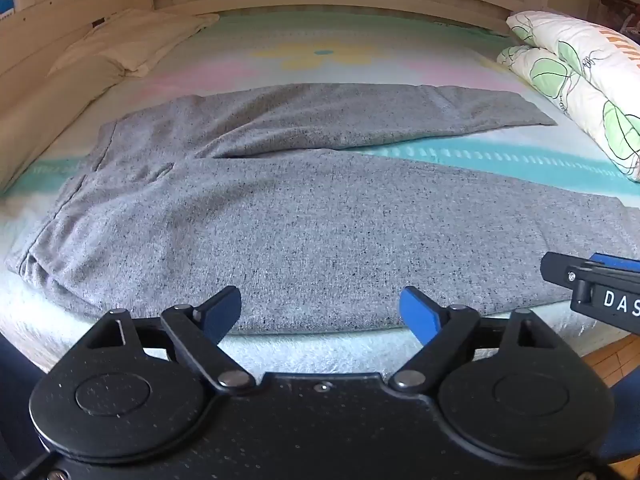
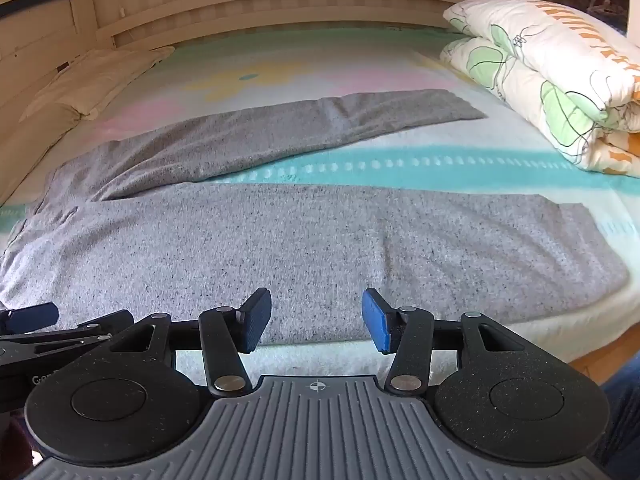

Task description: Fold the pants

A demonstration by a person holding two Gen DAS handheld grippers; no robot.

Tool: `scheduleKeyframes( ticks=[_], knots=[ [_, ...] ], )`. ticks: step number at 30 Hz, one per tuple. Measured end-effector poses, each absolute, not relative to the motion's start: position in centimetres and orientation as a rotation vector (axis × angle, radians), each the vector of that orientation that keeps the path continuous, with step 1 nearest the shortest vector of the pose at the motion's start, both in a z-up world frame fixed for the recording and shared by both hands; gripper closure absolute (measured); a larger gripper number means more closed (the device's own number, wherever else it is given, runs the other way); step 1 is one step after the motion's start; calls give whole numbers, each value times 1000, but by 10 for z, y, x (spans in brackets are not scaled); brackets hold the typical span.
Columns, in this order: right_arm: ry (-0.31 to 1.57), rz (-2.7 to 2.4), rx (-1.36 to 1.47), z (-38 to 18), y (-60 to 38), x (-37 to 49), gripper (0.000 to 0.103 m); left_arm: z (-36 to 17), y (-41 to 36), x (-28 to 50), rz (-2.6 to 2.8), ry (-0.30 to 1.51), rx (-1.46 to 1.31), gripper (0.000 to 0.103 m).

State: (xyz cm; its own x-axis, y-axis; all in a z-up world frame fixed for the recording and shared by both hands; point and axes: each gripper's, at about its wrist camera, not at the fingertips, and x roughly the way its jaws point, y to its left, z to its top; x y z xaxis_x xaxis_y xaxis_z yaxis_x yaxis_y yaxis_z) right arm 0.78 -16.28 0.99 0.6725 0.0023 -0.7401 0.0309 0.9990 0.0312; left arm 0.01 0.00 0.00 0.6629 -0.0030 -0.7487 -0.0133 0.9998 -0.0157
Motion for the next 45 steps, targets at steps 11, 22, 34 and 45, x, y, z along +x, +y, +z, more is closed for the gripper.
scheduleKeyframes(
  ticks=[11,22,34,45],
  knots=[
    [843,-25,59,-3,-164,6,54,1,-2,-3,2,837,-2,23],
    [872,-25,78,-2,-170,10,54,1,-6,-2,-12,815,28,24],
    [890,-27,88,-2,-172,14,54,-7,-6,0,-22,855,21,24],
    [897,-28,91,-2,-171,15,54,-8,-7,0,-30,874,8,24]
  ],
)
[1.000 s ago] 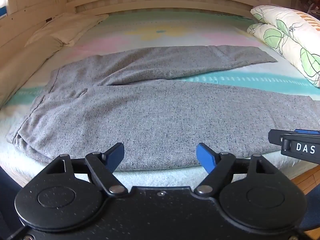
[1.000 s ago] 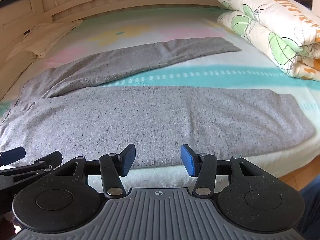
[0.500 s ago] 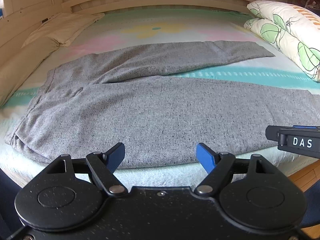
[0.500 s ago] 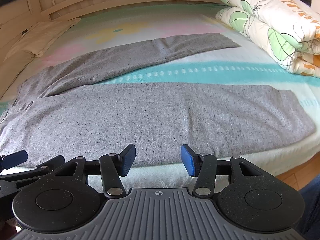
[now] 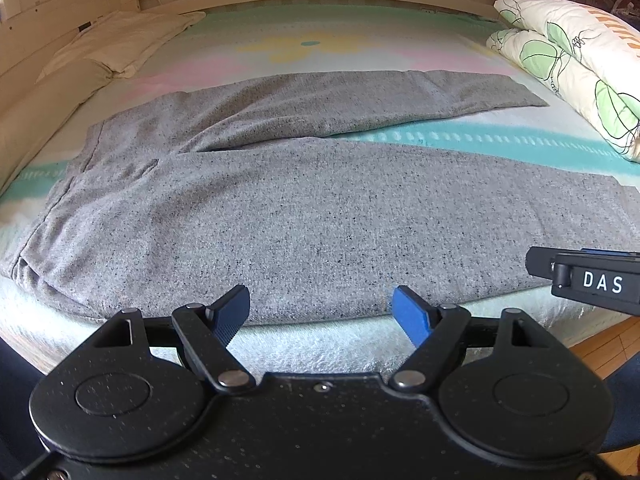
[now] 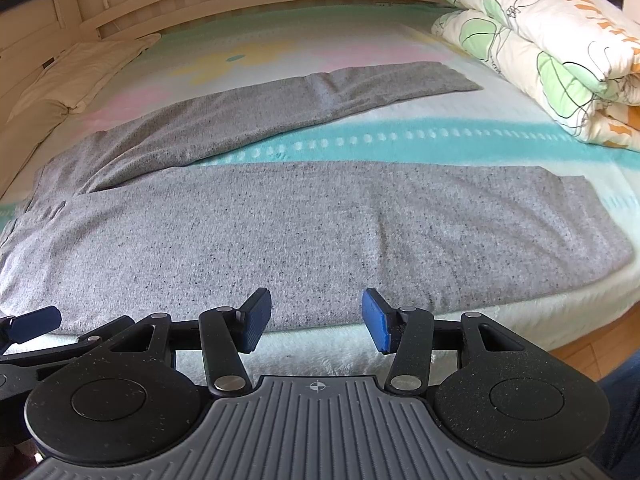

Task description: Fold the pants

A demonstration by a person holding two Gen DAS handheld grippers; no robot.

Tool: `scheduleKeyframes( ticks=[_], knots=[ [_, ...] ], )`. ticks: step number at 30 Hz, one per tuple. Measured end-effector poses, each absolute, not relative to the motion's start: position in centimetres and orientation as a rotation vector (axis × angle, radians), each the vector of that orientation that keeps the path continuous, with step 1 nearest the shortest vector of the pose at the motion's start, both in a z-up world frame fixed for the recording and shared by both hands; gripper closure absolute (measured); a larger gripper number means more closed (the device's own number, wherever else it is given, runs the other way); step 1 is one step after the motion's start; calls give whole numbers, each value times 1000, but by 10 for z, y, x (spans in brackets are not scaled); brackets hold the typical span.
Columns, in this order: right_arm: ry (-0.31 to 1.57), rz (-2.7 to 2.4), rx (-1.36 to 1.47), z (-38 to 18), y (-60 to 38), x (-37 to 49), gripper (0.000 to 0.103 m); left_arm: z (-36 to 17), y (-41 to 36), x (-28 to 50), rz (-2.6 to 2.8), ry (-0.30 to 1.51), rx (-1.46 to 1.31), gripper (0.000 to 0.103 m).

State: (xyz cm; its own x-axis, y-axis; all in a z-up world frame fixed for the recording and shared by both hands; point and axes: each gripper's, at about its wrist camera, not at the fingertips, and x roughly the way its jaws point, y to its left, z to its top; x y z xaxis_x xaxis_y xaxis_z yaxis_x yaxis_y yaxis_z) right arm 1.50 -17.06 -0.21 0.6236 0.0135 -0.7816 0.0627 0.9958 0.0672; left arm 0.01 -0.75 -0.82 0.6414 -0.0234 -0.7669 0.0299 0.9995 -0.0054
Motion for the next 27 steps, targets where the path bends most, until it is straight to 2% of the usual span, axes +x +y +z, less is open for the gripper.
scheduleKeyframes(
  ticks=[27],
  knots=[
    [900,-29,90,-2,-169,16,54,-8,-8,1,-29,880,6,24]
  ],
)
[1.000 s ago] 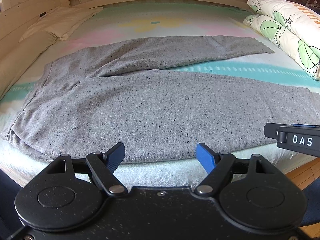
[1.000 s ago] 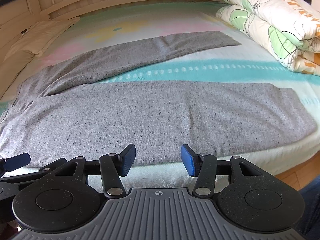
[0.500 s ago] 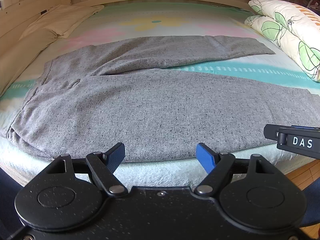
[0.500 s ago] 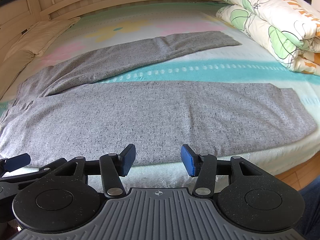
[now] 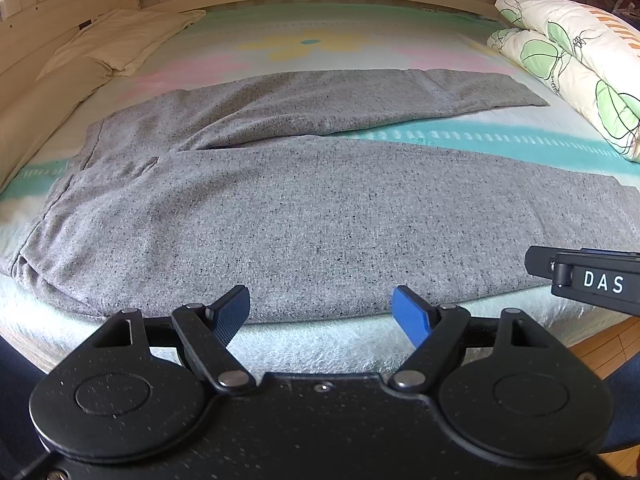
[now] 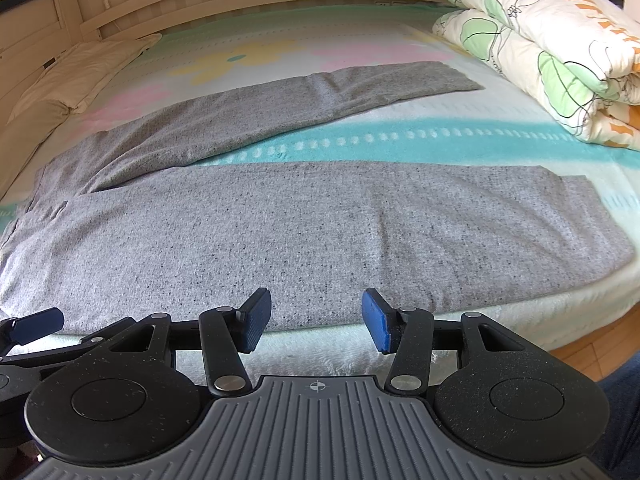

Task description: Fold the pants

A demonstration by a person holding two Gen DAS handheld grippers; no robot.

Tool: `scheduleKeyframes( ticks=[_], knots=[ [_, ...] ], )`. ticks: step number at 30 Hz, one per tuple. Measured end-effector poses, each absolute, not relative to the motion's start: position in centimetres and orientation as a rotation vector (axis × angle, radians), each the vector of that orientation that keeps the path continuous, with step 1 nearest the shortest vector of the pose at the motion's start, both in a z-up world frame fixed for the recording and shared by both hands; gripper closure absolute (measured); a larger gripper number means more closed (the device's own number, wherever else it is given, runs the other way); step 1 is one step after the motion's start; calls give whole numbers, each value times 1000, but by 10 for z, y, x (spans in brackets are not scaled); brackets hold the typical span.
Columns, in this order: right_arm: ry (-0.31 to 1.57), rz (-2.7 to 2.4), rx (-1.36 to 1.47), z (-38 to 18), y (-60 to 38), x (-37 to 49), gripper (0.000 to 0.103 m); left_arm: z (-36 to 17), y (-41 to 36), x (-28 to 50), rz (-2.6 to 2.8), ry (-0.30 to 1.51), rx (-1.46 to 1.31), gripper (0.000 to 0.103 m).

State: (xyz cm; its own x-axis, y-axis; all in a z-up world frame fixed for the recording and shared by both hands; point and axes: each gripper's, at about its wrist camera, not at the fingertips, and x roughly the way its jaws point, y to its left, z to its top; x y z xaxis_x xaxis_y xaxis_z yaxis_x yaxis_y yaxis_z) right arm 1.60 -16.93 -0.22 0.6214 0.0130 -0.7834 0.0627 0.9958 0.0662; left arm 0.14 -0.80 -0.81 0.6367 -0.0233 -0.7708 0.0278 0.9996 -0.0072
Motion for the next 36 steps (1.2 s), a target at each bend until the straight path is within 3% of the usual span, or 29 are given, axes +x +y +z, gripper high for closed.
scheduleKeyframes(
  ticks=[36],
  knots=[
    [902,-21,109,0,-169,20,54,-15,-8,5,3,924,13,24]
  ],
)
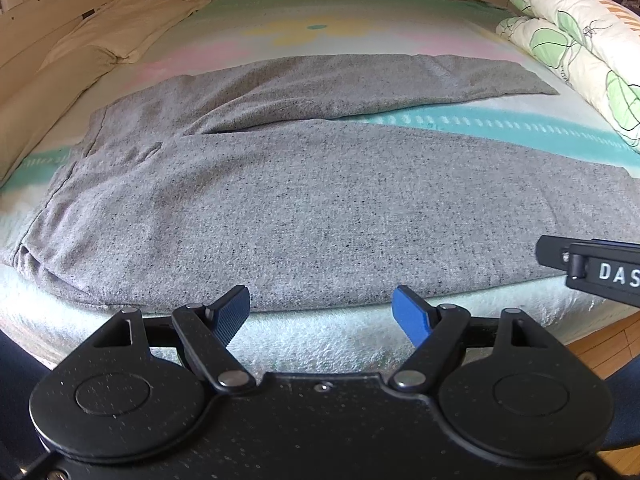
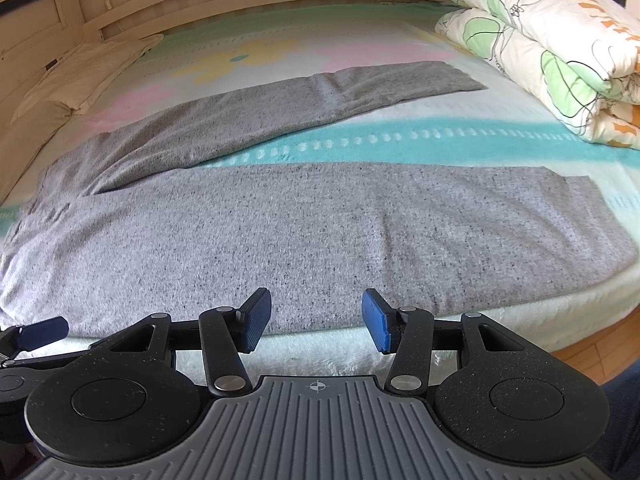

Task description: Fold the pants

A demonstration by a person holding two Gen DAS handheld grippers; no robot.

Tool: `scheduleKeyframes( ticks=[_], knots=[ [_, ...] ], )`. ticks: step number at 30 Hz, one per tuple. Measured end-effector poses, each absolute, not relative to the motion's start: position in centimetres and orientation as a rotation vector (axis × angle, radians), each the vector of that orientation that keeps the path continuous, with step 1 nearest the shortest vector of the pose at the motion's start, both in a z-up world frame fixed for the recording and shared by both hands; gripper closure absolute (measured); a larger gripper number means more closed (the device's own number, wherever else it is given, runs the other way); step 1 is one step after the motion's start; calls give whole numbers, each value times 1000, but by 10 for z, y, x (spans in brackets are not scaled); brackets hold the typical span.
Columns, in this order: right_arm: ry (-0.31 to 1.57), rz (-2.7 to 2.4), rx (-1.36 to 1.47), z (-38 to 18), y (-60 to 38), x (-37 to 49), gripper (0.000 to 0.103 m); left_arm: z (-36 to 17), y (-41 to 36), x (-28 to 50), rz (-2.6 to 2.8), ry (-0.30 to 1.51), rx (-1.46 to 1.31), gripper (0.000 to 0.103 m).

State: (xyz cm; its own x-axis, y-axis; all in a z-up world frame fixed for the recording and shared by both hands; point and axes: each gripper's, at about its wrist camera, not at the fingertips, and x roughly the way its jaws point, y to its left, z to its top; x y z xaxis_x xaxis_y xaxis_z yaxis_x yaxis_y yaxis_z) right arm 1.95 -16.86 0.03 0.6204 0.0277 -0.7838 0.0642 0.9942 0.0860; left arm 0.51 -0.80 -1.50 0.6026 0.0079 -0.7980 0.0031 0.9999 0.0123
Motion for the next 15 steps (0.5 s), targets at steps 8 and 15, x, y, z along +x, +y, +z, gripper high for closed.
scheduleKeyframes(
  ticks=[8,15],
  knots=[
    [874,-47,111,27,-189,38,54,9,-16,26,-47,931,19,24],
    [835,-174,81,54,-250,75,54,49,-37,69,-126,886,38,24]
  ],
)
